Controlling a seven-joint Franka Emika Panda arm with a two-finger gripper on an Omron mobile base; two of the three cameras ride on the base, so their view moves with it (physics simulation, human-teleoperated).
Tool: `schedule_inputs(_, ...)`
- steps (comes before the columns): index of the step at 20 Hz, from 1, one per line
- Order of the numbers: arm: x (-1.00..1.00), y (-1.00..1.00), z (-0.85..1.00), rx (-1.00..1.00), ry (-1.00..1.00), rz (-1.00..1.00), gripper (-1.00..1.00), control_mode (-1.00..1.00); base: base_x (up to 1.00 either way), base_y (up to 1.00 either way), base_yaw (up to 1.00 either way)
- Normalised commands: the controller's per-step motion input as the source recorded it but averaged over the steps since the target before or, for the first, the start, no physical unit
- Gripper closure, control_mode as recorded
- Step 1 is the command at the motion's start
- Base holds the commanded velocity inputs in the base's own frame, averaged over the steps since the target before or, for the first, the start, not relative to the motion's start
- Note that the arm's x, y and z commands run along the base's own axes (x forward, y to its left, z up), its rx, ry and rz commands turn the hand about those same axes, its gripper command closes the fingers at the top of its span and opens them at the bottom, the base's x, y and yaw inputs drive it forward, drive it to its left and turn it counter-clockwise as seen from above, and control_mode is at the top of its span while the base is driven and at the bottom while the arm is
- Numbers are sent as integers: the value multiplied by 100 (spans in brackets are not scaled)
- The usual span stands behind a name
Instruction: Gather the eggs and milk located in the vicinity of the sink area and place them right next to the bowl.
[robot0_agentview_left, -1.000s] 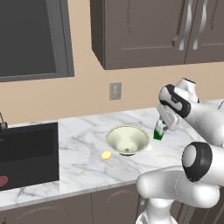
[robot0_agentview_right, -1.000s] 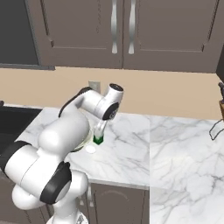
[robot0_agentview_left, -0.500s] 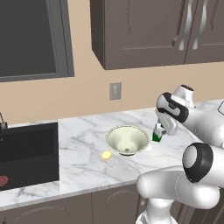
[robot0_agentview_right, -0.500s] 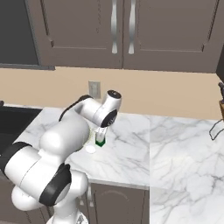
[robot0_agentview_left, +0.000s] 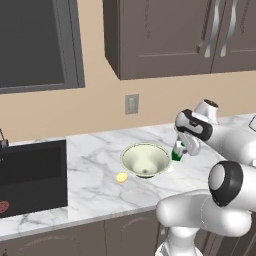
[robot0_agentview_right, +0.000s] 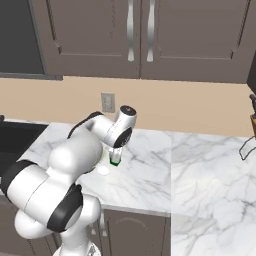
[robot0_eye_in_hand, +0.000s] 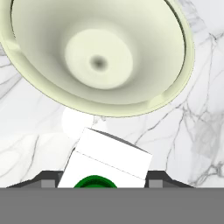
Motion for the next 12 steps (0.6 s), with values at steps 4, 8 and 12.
schedule_inputs(4, 11, 0, 0, 0, 0, 24, 100, -100, 0, 0, 0)
schedule_inputs(8, 1, 0, 0, -2, 0, 19, 100, -100, 0, 0, 0)
schedule_inputs(12, 0, 0, -14, -5, 0, 14, 100, -100, 0, 0, 0)
